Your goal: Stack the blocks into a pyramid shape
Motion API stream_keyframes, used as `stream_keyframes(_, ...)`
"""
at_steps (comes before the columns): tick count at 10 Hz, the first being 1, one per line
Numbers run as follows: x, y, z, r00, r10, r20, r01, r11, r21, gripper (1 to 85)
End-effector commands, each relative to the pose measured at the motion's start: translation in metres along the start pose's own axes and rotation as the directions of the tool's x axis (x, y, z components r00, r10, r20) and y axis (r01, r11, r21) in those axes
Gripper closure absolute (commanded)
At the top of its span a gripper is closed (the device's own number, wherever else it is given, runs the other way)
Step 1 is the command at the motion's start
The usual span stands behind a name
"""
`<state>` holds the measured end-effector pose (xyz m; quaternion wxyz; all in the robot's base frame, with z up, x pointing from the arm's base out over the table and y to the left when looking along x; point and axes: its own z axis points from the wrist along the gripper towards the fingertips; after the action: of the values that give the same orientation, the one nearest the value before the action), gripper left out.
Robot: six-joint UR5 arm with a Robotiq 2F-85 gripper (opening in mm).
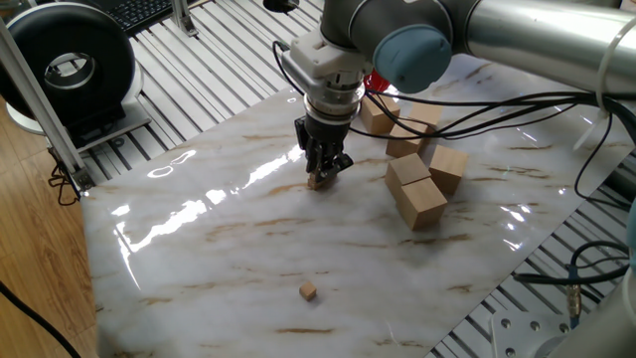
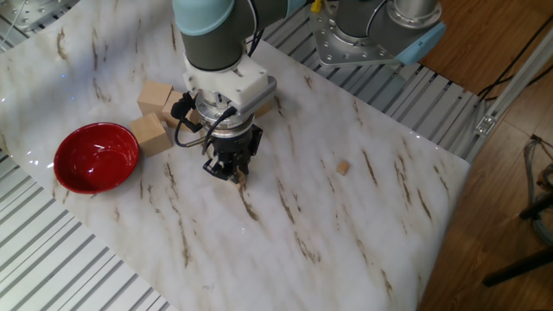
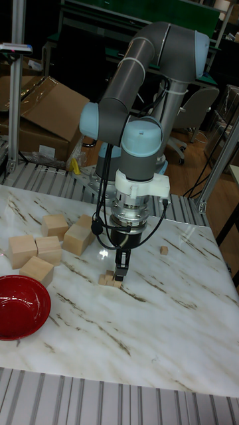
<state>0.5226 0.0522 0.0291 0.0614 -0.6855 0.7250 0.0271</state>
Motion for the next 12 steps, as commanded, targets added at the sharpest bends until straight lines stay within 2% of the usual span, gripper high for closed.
stream_keyframes(1,-0.002,-0.001,-0.002,1.000,0.010,0.016,-0.010,1.000,0.001,56.0)
stream_keyframes(4,-0.006,-0.002,-0.004,1.000,0.003,0.025,-0.003,1.000,0.004,50.0)
stream_keyframes(12,-0.005,-0.005,-0.013,1.000,0.016,0.007,-0.016,1.000,0.008,50.0)
